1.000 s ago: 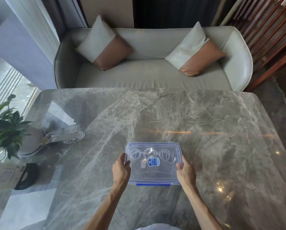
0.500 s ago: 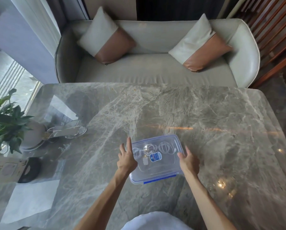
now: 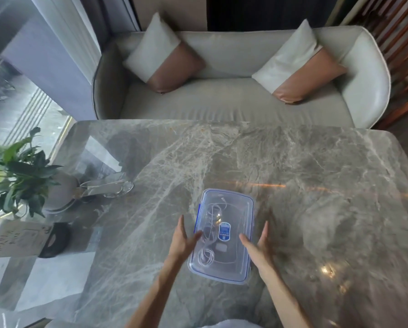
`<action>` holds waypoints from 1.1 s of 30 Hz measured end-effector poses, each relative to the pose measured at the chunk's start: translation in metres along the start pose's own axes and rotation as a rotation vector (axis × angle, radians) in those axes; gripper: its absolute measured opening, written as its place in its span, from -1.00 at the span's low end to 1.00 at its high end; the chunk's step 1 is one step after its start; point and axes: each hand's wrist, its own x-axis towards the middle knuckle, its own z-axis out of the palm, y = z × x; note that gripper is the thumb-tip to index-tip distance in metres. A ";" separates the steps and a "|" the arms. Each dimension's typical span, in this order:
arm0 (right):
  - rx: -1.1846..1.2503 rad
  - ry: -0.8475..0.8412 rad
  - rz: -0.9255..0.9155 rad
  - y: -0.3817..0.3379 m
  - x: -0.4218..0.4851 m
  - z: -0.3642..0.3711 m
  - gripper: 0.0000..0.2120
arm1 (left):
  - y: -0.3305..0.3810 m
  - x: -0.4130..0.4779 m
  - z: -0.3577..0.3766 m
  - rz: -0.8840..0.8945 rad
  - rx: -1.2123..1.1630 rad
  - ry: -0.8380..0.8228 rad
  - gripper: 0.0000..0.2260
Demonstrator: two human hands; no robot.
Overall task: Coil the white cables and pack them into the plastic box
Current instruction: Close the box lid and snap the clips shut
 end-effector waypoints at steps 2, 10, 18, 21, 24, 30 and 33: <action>0.146 -0.103 0.139 0.007 0.000 -0.002 0.07 | -0.001 0.012 -0.010 -0.232 -0.300 -0.190 -0.32; 0.311 -0.202 0.220 0.004 0.008 -0.009 -0.27 | 0.002 0.014 -0.001 -0.112 -0.113 0.038 -0.81; 0.334 -0.186 0.212 -0.007 0.000 -0.011 -0.18 | 0.026 -0.001 0.020 -0.030 0.423 0.177 -0.81; 0.328 -0.157 0.205 -0.010 -0.003 -0.007 -0.18 | 0.029 -0.007 0.028 -0.018 0.545 0.186 -0.76; 0.269 -0.048 0.144 -0.014 -0.010 -0.005 -0.24 | 0.032 -0.005 0.026 -0.040 0.556 0.157 -0.75; -0.244 0.408 -0.062 -0.019 -0.043 0.024 -0.54 | 0.033 -0.003 0.021 -0.056 0.565 0.137 -0.75; -0.190 0.469 -0.090 -0.016 -0.044 0.031 -0.51 | 0.033 -0.002 0.022 -0.054 0.569 0.132 -0.75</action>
